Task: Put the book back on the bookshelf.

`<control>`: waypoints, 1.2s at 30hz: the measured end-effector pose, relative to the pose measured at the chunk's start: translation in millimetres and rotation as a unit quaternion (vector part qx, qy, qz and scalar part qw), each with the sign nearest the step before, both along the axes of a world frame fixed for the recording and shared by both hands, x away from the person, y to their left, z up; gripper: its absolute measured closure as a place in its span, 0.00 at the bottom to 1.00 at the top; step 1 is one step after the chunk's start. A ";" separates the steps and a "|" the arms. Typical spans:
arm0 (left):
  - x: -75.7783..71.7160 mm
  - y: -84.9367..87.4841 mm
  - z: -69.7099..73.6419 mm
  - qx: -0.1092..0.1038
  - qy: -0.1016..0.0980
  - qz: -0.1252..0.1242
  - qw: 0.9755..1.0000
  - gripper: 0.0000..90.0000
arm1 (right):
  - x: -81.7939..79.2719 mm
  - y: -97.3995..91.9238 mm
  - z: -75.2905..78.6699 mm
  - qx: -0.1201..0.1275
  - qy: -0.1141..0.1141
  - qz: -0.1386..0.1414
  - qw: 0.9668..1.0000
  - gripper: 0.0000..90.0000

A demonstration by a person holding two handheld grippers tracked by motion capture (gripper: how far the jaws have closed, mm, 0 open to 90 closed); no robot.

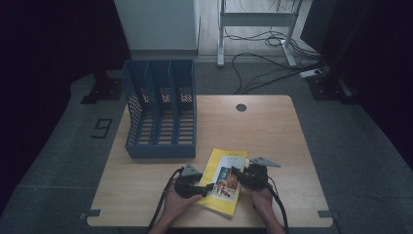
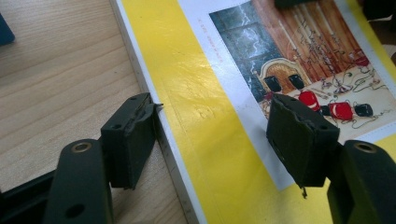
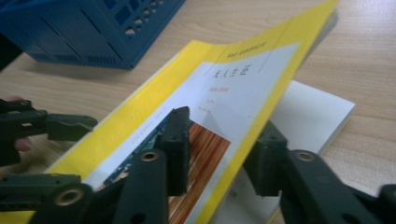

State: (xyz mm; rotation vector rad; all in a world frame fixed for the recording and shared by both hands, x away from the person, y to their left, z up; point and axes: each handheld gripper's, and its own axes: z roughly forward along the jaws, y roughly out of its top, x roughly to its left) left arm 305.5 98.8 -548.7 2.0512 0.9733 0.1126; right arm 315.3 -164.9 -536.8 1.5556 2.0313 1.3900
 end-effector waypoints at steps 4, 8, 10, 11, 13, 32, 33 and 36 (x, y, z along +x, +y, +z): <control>0.7 -1.0 -0.1 0.000 0.000 0.004 1.000 0.36 | 0.0 1.8 6.7 -0.004 -0.010 0.005 1.000 0.80; 1.3 -1.2 -0.1 -0.001 0.001 0.004 1.000 0.36 | 0.7 4.5 10.1 -0.009 -0.011 0.010 1.000 0.83; 1.1 -1.4 -0.1 0.000 0.000 0.005 1.000 0.36 | 1.6 5.1 9.2 -0.018 -0.015 0.015 1.000 0.84; 1.2 -1.3 -0.1 -0.001 0.000 0.004 1.000 0.36 | 2.2 4.5 9.0 -0.018 -0.014 0.018 1.000 0.85; 1.3 -1.3 0.0 -0.001 0.000 0.005 1.000 0.35 | 4.2 2.9 9.2 -0.007 -0.013 0.022 1.000 0.88; 8.0 -0.3 -1.0 -0.036 0.022 0.005 0.999 0.34 | -3.1 10.3 24.9 0.004 -0.053 0.032 0.998 0.95; 8.5 -0.2 -1.0 -0.038 0.023 0.004 0.999 0.34 | -3.7 10.6 25.7 0.005 -0.057 0.034 0.998 0.95; 9.6 0.0 -1.0 -0.045 0.027 0.004 0.999 0.33 | -5.7 11.0 28.1 0.008 -0.062 0.038 0.997 0.95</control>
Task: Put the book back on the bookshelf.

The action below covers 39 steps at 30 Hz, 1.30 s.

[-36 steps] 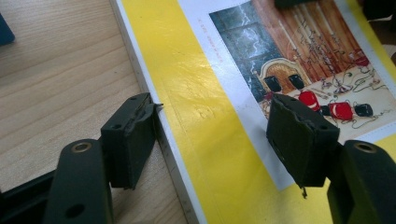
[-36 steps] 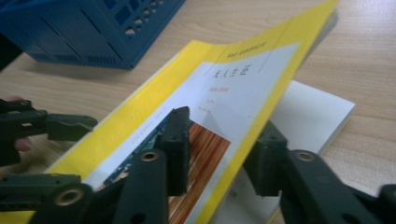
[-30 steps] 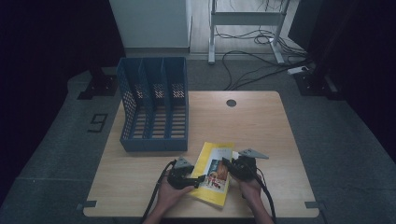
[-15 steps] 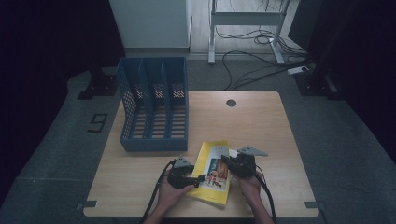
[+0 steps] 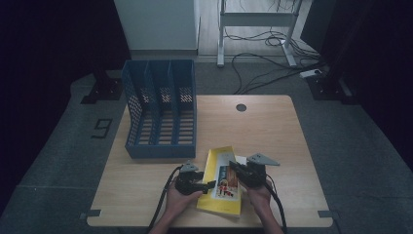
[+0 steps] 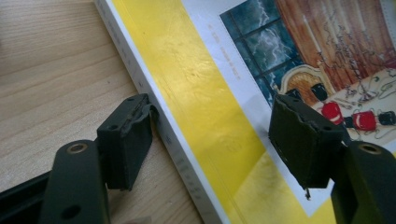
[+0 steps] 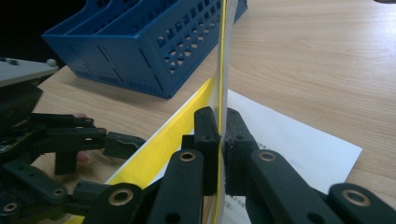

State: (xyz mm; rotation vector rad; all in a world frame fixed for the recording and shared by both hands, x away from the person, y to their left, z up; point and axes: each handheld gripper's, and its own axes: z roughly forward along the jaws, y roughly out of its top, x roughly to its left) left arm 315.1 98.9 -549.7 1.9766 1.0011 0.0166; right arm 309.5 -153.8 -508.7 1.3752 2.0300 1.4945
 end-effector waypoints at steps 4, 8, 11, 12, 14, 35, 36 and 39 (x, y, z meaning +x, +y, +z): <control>0.7 0.9 1.1 -0.008 -0.001 -0.004 1.000 0.33 | -3.6 0.6 5.1 0.004 -0.008 0.005 1.000 0.95; 0.9 0.8 1.9 -0.013 -0.001 -0.007 1.000 0.33 | -7.6 2.1 9.8 0.006 -0.018 0.010 1.000 0.95; 0.6 0.4 2.5 -0.017 0.000 -0.008 1.000 0.33 | -10.0 3.1 13.1 0.010 -0.022 0.017 1.000 0.95; 0.6 0.4 2.5 -0.017 0.000 -0.008 1.000 0.33 | -10.0 3.1 13.1 0.010 -0.022 0.017 1.000 0.95; 0.7 0.7 3.2 -0.021 0.000 -0.010 1.000 0.33 | -12.8 4.1 17.4 0.011 -0.027 0.022 0.999 0.95; 2.4 2.3 5.2 -0.067 0.002 -0.024 0.997 0.27 | -31.8 7.3 41.5 0.015 -0.065 0.044 0.997 0.95; 2.4 2.3 5.2 -0.067 0.002 -0.024 0.997 0.28 | -31.8 7.3 41.5 0.015 -0.065 0.044 0.997 0.95; 2.7 2.5 5.2 -0.073 0.007 -0.026 0.997 0.27 | -32.7 6.9 42.6 0.020 -0.065 0.048 0.997 0.95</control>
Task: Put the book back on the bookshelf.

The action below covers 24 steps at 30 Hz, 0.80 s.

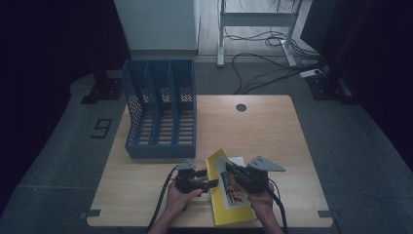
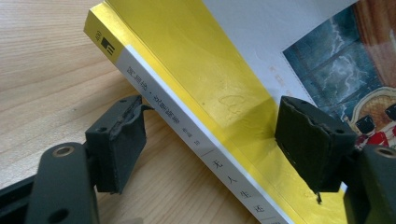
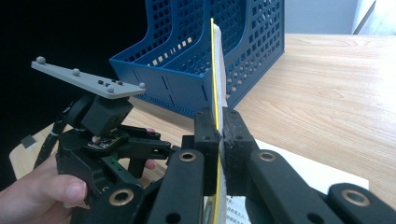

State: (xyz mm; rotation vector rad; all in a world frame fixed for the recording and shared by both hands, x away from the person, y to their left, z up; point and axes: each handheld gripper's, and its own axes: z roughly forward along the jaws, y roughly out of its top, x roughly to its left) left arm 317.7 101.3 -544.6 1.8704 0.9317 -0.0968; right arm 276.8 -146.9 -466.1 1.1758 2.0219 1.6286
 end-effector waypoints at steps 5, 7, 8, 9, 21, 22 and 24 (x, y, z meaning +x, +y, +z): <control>1.3 1.1 -0.1 -0.015 0.005 -0.004 1.000 0.26 | -2.8 1.5 2.7 0.001 -0.005 0.009 1.000 0.95; 1.3 1.2 0.0 -0.018 0.005 -0.004 1.000 0.26 | -3.4 1.7 3.5 0.001 -0.006 0.011 1.000 0.95; 1.3 1.2 0.0 -0.018 0.005 -0.004 1.000 0.25 | -3.4 1.7 3.5 0.001 -0.006 0.011 1.000 0.95; 1.9 1.5 -0.2 -0.021 0.005 -0.003 1.000 0.25 | -3.6 1.5 3.8 0.001 -0.006 0.014 1.000 0.95; 3.6 3.0 -1.2 -0.033 0.013 -0.003 0.999 0.24 | -4.8 2.9 4.7 -0.002 -0.008 0.025 1.000 0.95; 3.7 3.2 -1.4 -0.034 0.013 -0.002 0.999 0.24 | -4.9 3.0 4.7 -0.002 -0.008 0.025 1.000 0.95; 4.1 3.6 -1.9 -0.035 0.013 -0.002 0.999 0.25 | -5.1 3.2 4.7 -0.003 -0.009 0.025 1.000 0.95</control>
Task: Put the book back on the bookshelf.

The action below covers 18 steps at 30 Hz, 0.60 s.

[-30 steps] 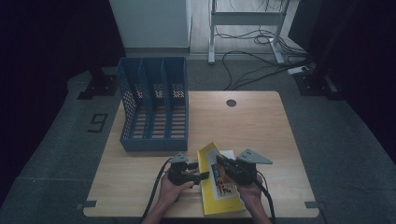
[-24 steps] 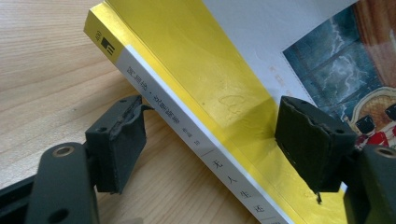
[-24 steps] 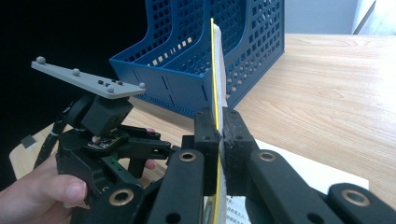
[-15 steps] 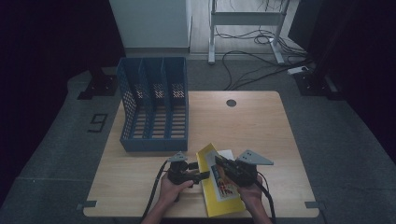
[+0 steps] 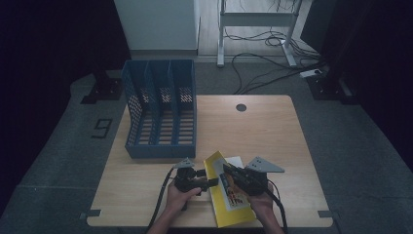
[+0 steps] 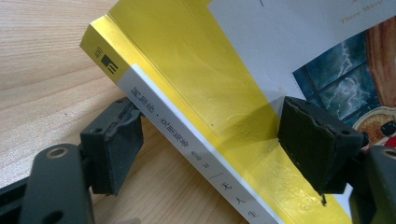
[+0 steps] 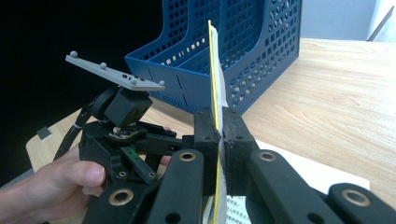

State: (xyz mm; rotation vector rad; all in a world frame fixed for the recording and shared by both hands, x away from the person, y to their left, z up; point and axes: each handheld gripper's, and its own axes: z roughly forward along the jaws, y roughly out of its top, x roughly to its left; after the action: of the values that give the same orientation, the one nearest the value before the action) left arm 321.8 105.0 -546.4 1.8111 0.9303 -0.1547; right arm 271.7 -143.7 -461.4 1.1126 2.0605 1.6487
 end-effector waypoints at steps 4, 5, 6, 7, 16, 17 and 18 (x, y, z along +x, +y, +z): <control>0.5 0.2 -1.0 -0.001 0.002 0.002 1.000 0.26 | 0.0 0.8 -0.7 -0.002 -0.001 -0.001 1.000 0.95; 0.6 0.6 -1.2 -0.002 0.004 0.002 1.000 0.27 | -0.2 1.5 -0.8 -0.003 -0.002 0.000 1.000 0.95; 0.6 0.6 -1.2 -0.002 0.004 0.002 1.000 0.27 | -0.3 1.7 -0.8 -0.004 -0.003 0.000 1.000 0.95; 0.8 1.0 -1.5 -0.005 0.005 0.004 1.000 0.27 | -0.3 1.7 -0.8 -0.004 -0.003 0.000 1.000 0.95; 2.2 4.0 -6.5 -0.014 0.014 0.011 1.000 0.34 | 0.0 3.6 -2.4 -0.010 -0.003 -0.001 1.000 0.94; 2.2 3.9 -7.1 -0.016 0.015 0.013 1.000 0.35 | 0.4 3.6 -2.9 -0.011 -0.002 -0.001 1.000 0.94; 2.2 3.9 -7.1 -0.016 0.015 0.013 1.000 0.36 | 0.4 3.6 -2.9 -0.011 -0.002 -0.001 1.000 0.94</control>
State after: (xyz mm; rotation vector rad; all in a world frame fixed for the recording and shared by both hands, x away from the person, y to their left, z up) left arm 324.0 108.8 -553.5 1.7722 0.9669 -0.1808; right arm 272.1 -140.1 -464.3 1.1021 2.0697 1.6223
